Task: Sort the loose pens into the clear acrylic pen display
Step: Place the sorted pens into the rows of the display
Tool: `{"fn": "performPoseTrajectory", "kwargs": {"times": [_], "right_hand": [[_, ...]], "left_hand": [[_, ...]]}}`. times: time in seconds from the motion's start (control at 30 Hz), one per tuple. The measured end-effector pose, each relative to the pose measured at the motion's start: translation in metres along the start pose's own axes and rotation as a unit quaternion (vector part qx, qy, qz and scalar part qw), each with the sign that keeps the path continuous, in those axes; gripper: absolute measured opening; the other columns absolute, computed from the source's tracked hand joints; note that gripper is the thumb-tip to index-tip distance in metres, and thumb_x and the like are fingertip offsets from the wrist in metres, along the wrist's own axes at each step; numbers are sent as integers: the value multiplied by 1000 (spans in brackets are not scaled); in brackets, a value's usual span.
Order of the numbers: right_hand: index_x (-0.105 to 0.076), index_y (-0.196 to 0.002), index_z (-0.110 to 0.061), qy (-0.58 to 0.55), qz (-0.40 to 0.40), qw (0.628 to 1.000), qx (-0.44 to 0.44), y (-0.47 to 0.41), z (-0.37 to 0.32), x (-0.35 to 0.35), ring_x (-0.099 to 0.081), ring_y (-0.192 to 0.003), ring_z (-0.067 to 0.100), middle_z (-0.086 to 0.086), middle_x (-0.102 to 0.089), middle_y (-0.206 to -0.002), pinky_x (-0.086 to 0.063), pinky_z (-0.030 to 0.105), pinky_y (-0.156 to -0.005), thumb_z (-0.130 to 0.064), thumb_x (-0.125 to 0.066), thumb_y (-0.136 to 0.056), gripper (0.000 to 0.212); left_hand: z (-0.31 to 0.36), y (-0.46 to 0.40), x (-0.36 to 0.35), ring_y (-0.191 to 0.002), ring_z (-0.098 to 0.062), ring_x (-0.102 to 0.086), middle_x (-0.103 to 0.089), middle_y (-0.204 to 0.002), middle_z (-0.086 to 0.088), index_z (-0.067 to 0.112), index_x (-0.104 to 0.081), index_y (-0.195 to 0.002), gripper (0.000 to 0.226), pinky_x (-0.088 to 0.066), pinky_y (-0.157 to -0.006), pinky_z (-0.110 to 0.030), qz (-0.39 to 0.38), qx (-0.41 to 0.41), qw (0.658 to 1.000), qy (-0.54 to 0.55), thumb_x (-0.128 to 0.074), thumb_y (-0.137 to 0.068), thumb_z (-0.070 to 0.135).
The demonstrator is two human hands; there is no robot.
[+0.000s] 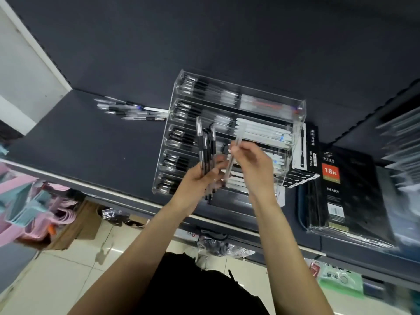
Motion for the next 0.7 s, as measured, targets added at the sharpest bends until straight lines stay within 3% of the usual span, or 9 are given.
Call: {"fn": "performPoseTrajectory", "kwargs": {"times": [0.03,0.1,0.2,0.33,0.43,0.7], "right_hand": [[-67,-95,-22,-16,16,1000,13,-8,-12,13,-67,-87,11,-5,-70,-88,-53,31,-86,-13,-63,-89,11],[-68,-104,-20,74,52,990,105,-24,-48,39,-66,-84,13,-4,-69,-90,-54,32,-83,-15,-61,-91,16],[-68,-113,-16,336,70,903,259,-53,-98,51,-59,-80,12,0,-63,-98,-48,27,-71,-19,-58,-92,23],[-66,-115,-22,494,0,831,256,-109,-94,45,-62,-93,20,-2,-65,-105,-49,32,-74,-18,-59,-91,25],[-66,-101,-21,546,-27,799,251,-134,-80,39,-63,-92,21,-3,-68,-97,-40,28,-68,-21,-62,-89,13],[-68,-91,-12,578,-38,762,290,-152,-69,24,-56,-94,25,4,-66,-92,-40,28,-63,-19,-63,-88,9]], "left_hand": [[3,-5,-1,-100,-17,-67,-66,-116,-3,13,-54,-122,27,-55,-85,-29,1,2,1000,21,-41,-100,6],[9,-15,3,-97,-14,-69,-66,-116,-3,10,-53,-123,27,-56,-83,-28,17,2,998,56,-40,-100,6],[17,-29,11,-87,-11,-70,-70,-103,0,7,-55,-122,26,-57,-77,-25,47,-8,995,86,-43,-99,5],[19,-40,15,-89,-14,-70,-72,-102,1,12,-57,-120,26,-57,-81,-29,70,-1,990,126,-43,-99,7],[21,-44,13,-90,-14,-70,-72,-102,0,12,-58,-119,25,-57,-83,-30,72,-1,988,140,-43,-99,8],[28,-50,10,-94,-17,-69,-70,-110,-3,13,-59,-117,25,-54,-89,-39,62,14,978,197,-46,-96,8]]}}
Point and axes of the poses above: each hand's wrist, its own y-axis away from the middle knuckle, its own x-axis out of the back of the hand, z = x × y, the point moved 9 cm from there along -y, towards the middle knuckle
